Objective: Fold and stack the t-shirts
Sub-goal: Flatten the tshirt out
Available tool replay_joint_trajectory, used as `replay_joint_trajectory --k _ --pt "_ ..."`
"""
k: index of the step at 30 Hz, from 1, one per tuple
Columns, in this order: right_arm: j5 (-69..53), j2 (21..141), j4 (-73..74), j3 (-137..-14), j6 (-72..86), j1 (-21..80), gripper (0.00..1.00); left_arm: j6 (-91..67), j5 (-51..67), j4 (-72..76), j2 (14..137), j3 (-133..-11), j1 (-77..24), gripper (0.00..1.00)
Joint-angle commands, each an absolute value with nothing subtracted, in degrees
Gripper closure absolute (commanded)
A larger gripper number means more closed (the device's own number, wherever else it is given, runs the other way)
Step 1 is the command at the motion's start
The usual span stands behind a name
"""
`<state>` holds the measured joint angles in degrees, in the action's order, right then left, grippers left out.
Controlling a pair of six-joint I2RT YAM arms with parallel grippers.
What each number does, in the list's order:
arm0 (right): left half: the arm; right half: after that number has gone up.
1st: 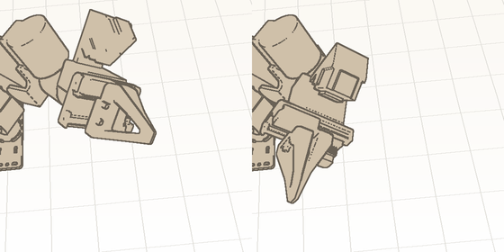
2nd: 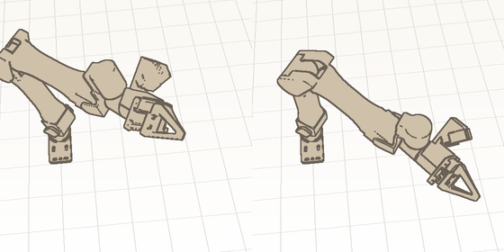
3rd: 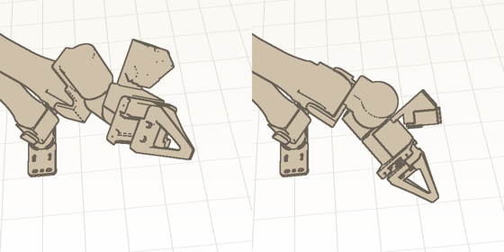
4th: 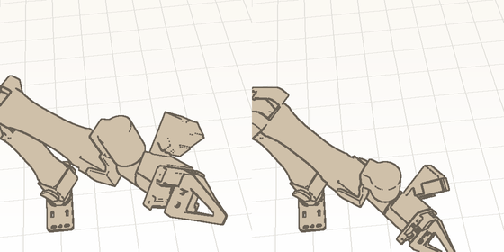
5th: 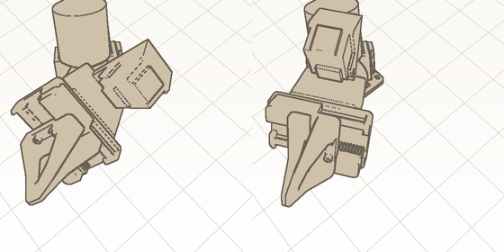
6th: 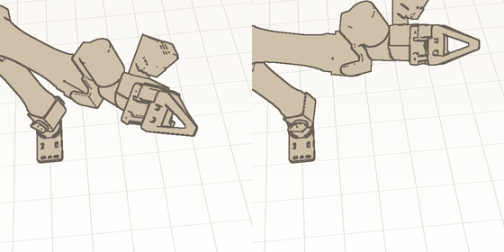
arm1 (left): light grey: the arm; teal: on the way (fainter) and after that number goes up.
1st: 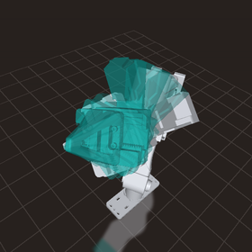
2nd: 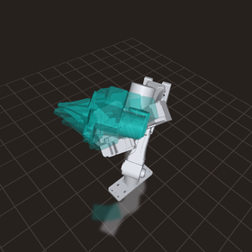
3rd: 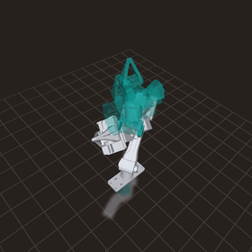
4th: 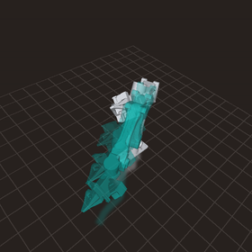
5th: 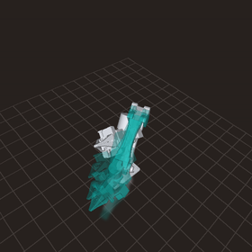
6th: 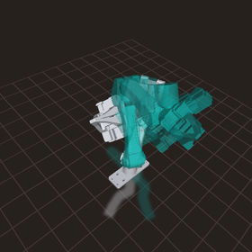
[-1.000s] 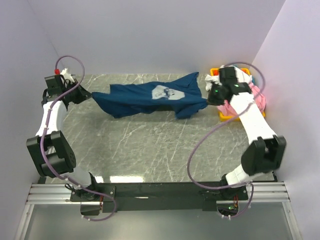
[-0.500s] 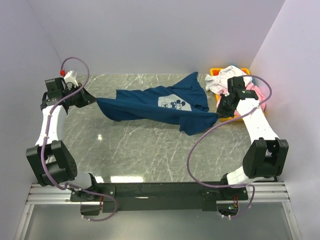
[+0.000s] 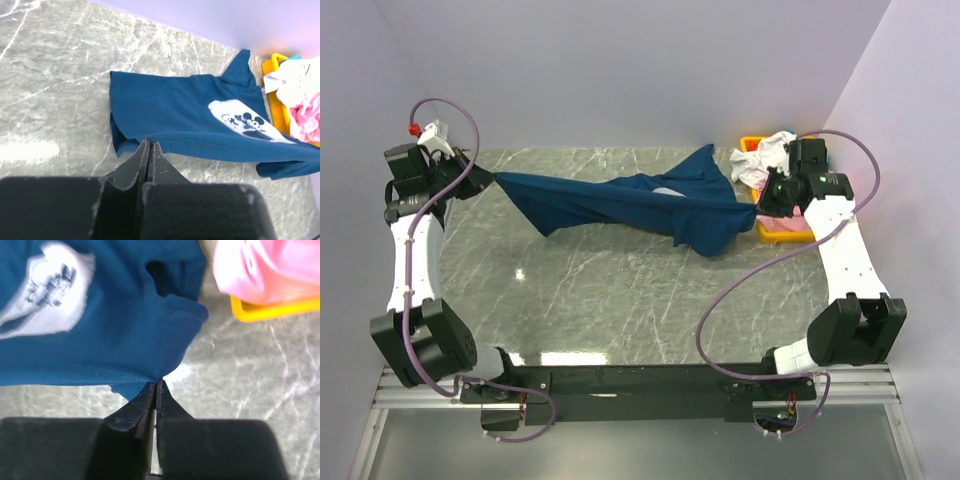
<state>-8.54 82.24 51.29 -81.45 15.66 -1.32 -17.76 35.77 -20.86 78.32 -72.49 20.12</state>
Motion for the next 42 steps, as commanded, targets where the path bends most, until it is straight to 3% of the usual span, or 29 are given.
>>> replay_joint_trajectory --k 1,2,3,4,6,9,14,16,18,30,42 --pt "-8.4 86.4 46.6 -85.9 16.7 -2.0 0.91 -20.0 33.4 -17.5 85.3 -75.1 21.1 1.00" --pt "-7.9 91.5 46.5 -87.3 17.0 -2.0 0.85 -20.2 33.8 -18.0 87.3 -75.6 21.1 1.00" --pt "-7.6 94.1 47.1 -91.5 17.7 -2.0 0.66 -20.1 34.2 -19.0 89.1 -77.2 21.2 1.00" --pt "-7.5 96.4 48.0 -93.9 17.8 -2.0 0.59 -19.8 34.5 -19.6 90.9 -77.7 21.0 1.00" --pt "-7.6 99.3 50.3 -98.3 18.0 -1.3 0.49 -19.2 34.7 -20.3 94.3 -79.2 20.9 1.00" --pt "-8.4 95.9 48.1 -94.0 17.3 -0.3 0.43 -18.3 35.5 -20.6 96.1 -79.5 20.8 1.00" --pt "-15.3 91.3 43.7 -77.5 17.8 3.2 0.48 -17.7 36.7 -20.7 97.3 -78.6 20.6 1.00" --pt "-17.9 90.1 41.2 -71.8 17.7 9.3 0.49 -17.2 36.7 -20.7 97.4 -78.0 20.6 1.00" --pt "-17.4 90.4 40.5 -70.6 17.8 10.4 0.49 -17.1 36.8 -20.8 97.5 -77.9 20.7 0.99" --pt "-10.6 102.5 40.3 -75.0 13.8 11.8 0.46 -16.6 36.6 -21.6 97.1 -76.9 20.5 1.00" --pt "-13.5 107.0 37.2 -73.7 13.4 11.8 0.46 -16.3 36.6 -21.5 96.2 -76.6 20.0 1.00"
